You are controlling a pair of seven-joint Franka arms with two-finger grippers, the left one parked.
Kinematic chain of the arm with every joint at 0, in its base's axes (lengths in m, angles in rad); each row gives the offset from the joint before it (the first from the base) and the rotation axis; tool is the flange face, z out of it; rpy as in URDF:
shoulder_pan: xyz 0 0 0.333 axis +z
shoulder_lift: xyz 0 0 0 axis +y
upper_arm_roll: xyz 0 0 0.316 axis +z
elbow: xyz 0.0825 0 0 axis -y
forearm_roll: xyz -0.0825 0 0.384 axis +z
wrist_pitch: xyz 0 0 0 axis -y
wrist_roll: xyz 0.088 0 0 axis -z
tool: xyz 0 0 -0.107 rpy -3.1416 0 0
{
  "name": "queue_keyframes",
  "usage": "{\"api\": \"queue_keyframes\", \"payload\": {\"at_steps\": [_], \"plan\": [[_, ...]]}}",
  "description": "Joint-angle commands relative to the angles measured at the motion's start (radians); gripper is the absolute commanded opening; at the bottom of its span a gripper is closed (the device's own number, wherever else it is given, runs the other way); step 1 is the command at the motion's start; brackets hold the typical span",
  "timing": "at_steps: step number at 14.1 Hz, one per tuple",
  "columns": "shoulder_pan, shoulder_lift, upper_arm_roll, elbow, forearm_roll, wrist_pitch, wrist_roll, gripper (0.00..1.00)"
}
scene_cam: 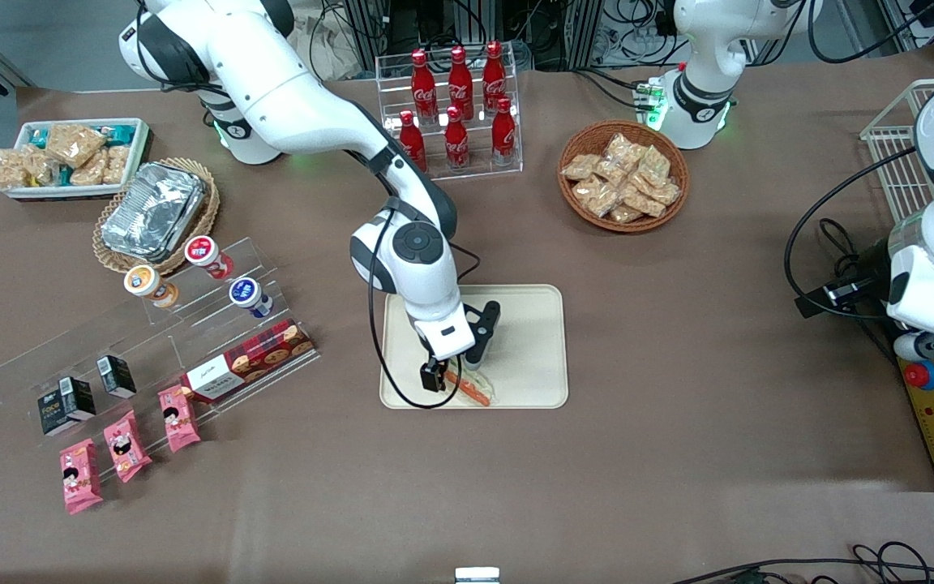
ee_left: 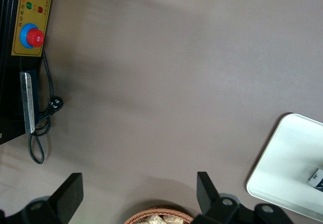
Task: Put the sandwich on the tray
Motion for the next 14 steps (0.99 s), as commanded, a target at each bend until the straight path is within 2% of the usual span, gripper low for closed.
{"api": "queue_keyframes", "payload": {"at_steps": [1, 3, 6, 10, 12, 14], "plan": [[-0.060, -0.128, 0.004, -0.031, 0.067, -0.112, 0.060, 0.99], [-0.098, -0.184, 0.007, -0.032, 0.106, -0.189, 0.189, 0.99], [-0.159, -0.268, 0.004, -0.031, 0.107, -0.310, 0.290, 0.99], [-0.288, -0.383, 0.007, -0.031, 0.111, -0.445, 0.287, 0.99], [-0.354, -0.406, 0.002, -0.025, 0.153, -0.474, 0.280, 0.99], [-0.389, -0.431, -0.007, -0.017, 0.155, -0.539, 0.280, 0.99]]}}
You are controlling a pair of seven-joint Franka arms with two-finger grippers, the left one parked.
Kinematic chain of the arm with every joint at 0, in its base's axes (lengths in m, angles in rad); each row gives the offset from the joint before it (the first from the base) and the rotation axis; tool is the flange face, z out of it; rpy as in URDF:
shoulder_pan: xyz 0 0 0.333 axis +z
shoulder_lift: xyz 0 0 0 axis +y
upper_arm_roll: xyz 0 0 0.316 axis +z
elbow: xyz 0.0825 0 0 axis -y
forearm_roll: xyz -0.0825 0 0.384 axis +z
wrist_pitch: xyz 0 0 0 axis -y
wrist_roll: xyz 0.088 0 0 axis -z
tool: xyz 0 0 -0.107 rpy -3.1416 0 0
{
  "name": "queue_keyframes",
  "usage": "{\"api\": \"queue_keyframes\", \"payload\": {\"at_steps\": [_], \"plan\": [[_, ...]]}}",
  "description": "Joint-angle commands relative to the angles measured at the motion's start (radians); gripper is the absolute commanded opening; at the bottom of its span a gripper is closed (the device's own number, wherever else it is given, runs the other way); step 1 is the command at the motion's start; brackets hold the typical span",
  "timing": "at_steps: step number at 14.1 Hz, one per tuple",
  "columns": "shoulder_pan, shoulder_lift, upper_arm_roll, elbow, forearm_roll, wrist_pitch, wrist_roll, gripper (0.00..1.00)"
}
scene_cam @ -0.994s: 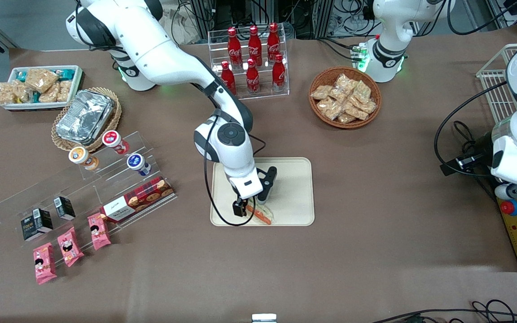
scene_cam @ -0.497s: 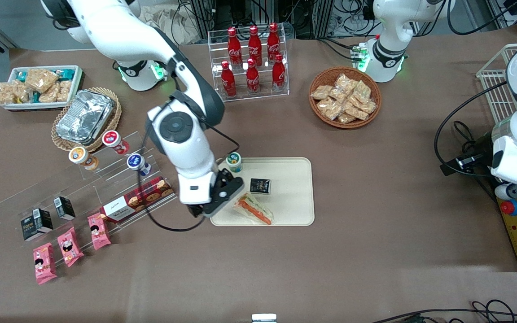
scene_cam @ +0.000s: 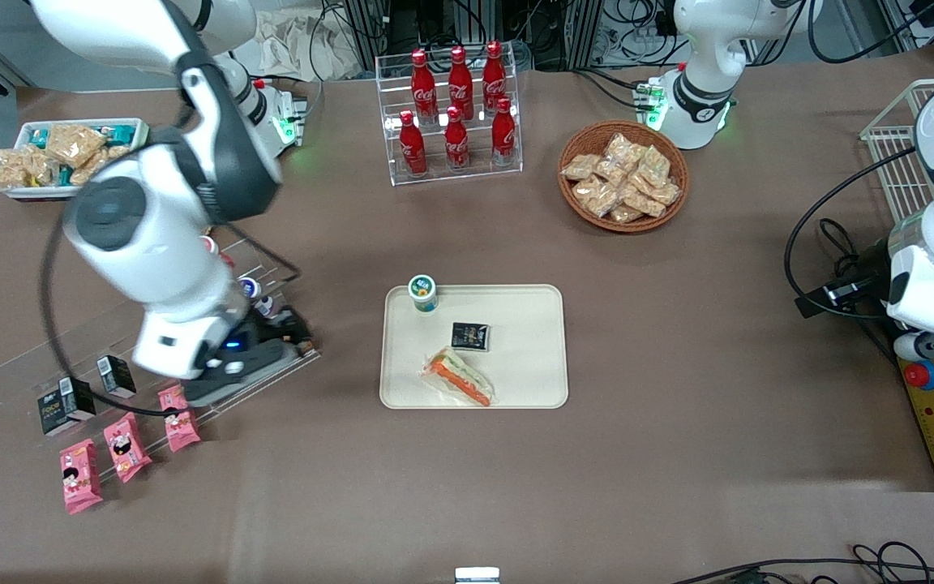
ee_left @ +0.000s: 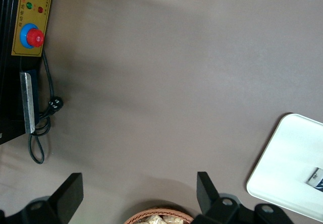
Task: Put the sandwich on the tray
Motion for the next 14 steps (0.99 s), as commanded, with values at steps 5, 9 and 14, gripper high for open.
{"api": "queue_keyframes", "payload": {"at_steps": [5, 9, 14], "plan": [[-0.162, -0.117, -0.002, -0.016, 0.032, -0.175, 0.016, 0.99], [-0.319, -0.177, 0.015, -0.016, 0.082, -0.284, 0.015, 0.99], [-0.368, -0.255, -0.002, -0.018, 0.058, -0.425, 0.015, 0.99]]}}
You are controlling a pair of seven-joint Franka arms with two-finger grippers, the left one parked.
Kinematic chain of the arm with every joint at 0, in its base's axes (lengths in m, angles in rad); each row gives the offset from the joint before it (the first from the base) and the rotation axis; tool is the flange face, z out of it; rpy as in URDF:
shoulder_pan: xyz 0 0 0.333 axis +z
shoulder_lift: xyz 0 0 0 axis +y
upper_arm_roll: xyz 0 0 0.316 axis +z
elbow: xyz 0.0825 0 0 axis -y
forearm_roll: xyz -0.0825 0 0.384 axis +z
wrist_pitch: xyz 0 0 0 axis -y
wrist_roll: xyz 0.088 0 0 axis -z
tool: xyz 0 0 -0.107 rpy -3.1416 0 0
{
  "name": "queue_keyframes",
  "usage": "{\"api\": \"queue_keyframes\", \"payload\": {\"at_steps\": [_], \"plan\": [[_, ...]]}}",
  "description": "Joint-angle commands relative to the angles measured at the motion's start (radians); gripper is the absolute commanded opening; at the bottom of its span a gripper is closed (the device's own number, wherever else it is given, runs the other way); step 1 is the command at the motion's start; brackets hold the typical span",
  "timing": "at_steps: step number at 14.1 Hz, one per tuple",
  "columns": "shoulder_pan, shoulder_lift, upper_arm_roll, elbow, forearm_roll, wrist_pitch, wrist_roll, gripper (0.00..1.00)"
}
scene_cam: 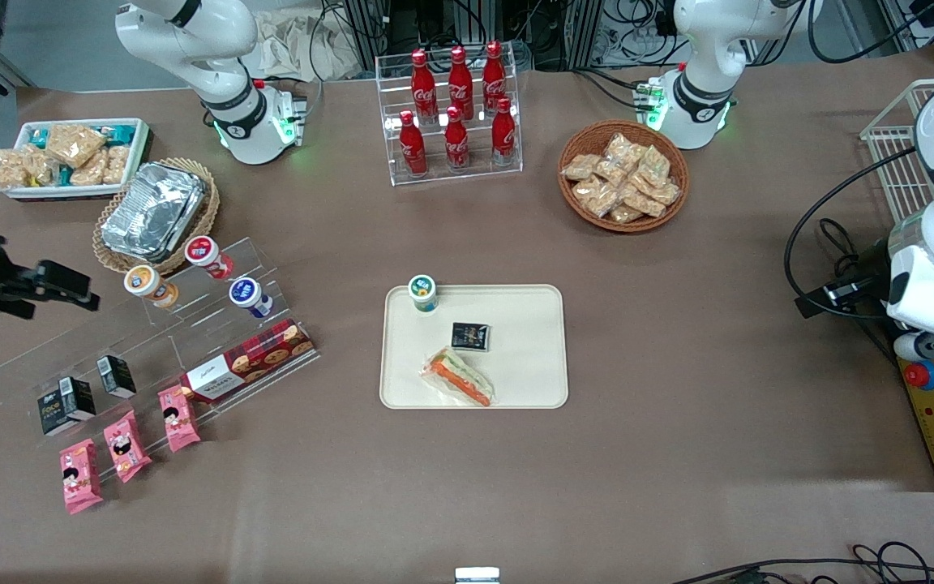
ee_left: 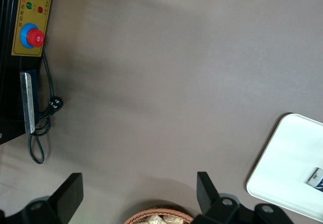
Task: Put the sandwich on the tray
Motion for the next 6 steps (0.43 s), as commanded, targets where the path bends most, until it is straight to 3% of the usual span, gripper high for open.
{"api": "queue_keyframes", "payload": {"at_steps": [1, 6], "plan": [[-0.005, -0.068, 0.007, -0.018, -0.049, -0.077, 0.009, 0.99], [-0.004, -0.072, 0.009, -0.028, -0.065, -0.131, 0.001, 0.99]]}}
